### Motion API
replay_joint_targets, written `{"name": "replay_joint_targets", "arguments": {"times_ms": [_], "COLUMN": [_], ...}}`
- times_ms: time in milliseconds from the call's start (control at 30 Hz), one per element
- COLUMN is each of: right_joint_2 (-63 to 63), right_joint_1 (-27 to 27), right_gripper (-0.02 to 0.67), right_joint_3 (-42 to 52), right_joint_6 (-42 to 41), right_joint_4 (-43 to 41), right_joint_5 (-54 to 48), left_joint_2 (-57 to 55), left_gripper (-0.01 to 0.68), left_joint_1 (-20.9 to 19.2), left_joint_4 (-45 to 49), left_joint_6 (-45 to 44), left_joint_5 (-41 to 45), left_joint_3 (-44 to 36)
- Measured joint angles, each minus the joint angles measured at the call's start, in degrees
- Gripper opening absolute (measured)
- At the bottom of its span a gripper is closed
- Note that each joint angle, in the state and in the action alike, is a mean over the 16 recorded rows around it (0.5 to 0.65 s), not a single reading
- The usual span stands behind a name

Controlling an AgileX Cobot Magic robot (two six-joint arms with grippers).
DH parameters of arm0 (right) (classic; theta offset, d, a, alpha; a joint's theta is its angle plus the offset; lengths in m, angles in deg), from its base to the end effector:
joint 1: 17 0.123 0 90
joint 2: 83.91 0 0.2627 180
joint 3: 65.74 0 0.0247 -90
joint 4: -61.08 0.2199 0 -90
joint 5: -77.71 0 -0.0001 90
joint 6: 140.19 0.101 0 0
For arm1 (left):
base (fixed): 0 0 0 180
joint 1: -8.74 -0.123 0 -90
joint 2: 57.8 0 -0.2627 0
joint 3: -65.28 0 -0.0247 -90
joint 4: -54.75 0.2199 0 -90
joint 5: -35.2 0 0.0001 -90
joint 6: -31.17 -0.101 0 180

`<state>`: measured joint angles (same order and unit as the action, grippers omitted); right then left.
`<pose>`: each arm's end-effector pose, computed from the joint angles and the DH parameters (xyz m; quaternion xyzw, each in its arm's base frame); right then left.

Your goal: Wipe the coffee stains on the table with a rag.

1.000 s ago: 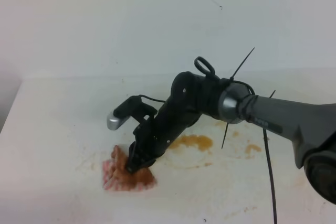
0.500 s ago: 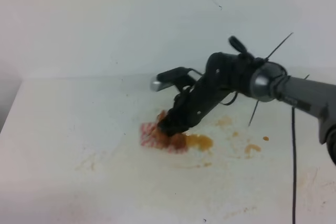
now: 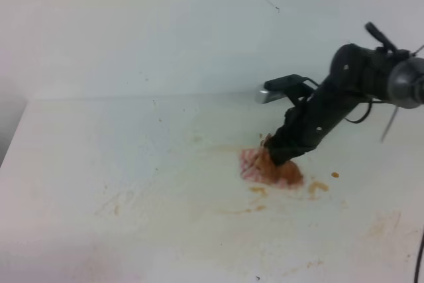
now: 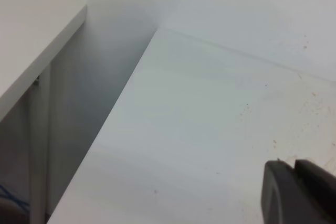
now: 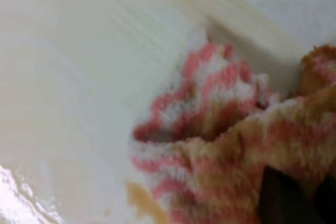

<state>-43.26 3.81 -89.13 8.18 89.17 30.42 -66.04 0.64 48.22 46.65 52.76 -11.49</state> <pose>0.3995 0.1893 0.1312 -0.3012 0.9215 0.1862 0.1596 0.0554 0.0044 0.1825 -0.1901 0.7561 -0.0875 0.6201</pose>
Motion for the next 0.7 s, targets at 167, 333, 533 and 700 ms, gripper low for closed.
{"name": "replay_joint_targets", "arguments": {"times_ms": [167, 333, 533, 700], "right_joint_2": [3.6, 5.9, 7.2, 8.5], "right_joint_1": [-1.2, -1.3, -2.6, -6.5], "right_gripper": [0.048, 0.048, 0.048, 0.048], "right_joint_3": [7.1, 12.3, 14.9, 15.8], "right_joint_6": [-9.2, -17.8, -21.0, -18.6], "right_joint_4": [6.2, 12.0, 13.6, 11.0], "right_joint_5": [1.7, 2.0, 0.5, 0.5], "left_joint_2": [-0.1, 0.0, 0.2, 0.4], "left_gripper": [-0.003, -0.003, -0.002, -0.002], "left_joint_1": [0.0, 0.0, 0.0, 0.0], "left_joint_4": [0.0, 0.0, 0.0, 0.0], "left_joint_6": [0.0, 0.0, 0.0, 0.0], "left_joint_5": [0.1, 0.0, -0.1, -0.2], "left_joint_3": [0.1, 0.0, -0.2, -0.4]}}
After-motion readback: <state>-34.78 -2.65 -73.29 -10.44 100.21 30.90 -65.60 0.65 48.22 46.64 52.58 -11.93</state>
